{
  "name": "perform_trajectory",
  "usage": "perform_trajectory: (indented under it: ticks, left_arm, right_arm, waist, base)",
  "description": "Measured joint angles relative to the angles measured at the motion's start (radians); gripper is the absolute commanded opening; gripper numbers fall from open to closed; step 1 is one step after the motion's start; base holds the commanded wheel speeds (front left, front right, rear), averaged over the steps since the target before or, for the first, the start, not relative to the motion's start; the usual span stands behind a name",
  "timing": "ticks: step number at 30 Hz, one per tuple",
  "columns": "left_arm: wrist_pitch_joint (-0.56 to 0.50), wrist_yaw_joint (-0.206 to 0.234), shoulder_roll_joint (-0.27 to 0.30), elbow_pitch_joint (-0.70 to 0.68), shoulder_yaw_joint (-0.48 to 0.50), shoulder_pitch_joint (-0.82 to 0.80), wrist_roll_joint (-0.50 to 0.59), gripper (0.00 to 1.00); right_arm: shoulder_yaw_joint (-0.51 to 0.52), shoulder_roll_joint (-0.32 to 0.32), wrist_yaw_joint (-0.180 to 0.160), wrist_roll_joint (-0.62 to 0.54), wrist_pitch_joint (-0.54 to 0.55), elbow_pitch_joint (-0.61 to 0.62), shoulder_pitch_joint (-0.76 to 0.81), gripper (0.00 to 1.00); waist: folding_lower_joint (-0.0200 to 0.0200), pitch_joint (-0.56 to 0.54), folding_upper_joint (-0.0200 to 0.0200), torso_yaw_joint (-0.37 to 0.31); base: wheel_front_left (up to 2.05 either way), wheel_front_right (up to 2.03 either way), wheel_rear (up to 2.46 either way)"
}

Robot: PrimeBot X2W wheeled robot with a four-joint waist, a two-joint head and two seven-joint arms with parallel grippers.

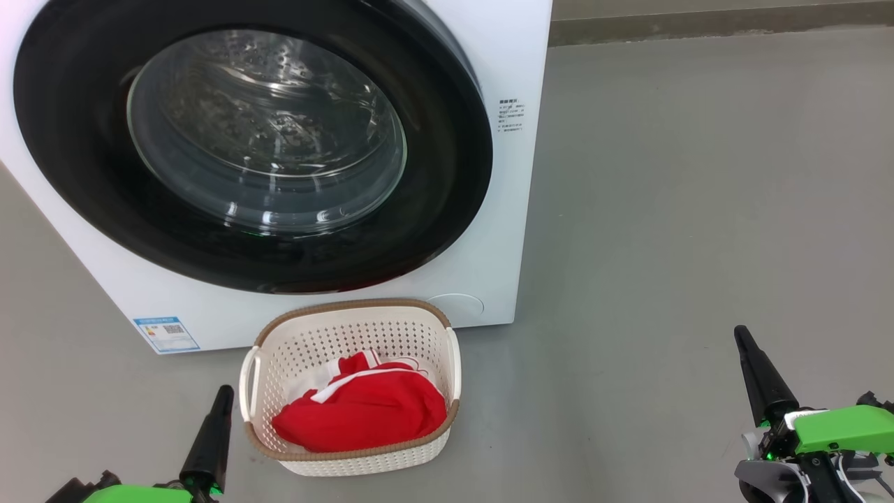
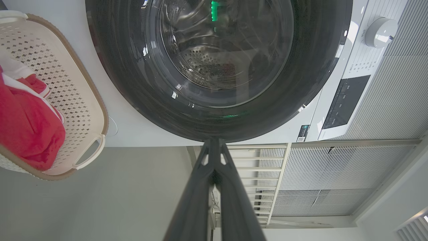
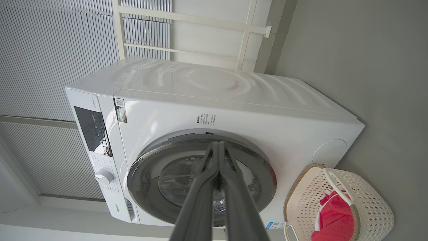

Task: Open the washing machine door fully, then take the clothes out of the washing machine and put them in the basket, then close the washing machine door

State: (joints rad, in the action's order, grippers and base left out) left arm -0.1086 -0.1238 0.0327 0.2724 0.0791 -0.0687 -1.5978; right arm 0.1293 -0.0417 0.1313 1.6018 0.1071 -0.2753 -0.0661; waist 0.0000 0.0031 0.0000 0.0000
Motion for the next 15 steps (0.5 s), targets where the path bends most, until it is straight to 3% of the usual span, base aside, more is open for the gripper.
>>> perform_trajectory:
  ticks: [15]
  left_arm:
    - [0.0,0.0,0.0,0.0,0.0,0.0,0.0,0.0]
  right_arm:
    - [0.0,0.0,0.0,0.0,0.0,0.0,0.0,0.0]
  waist:
    - [0.0,0.0,0.0,0.0]
  base:
    - [0.0,0.0,0.0]
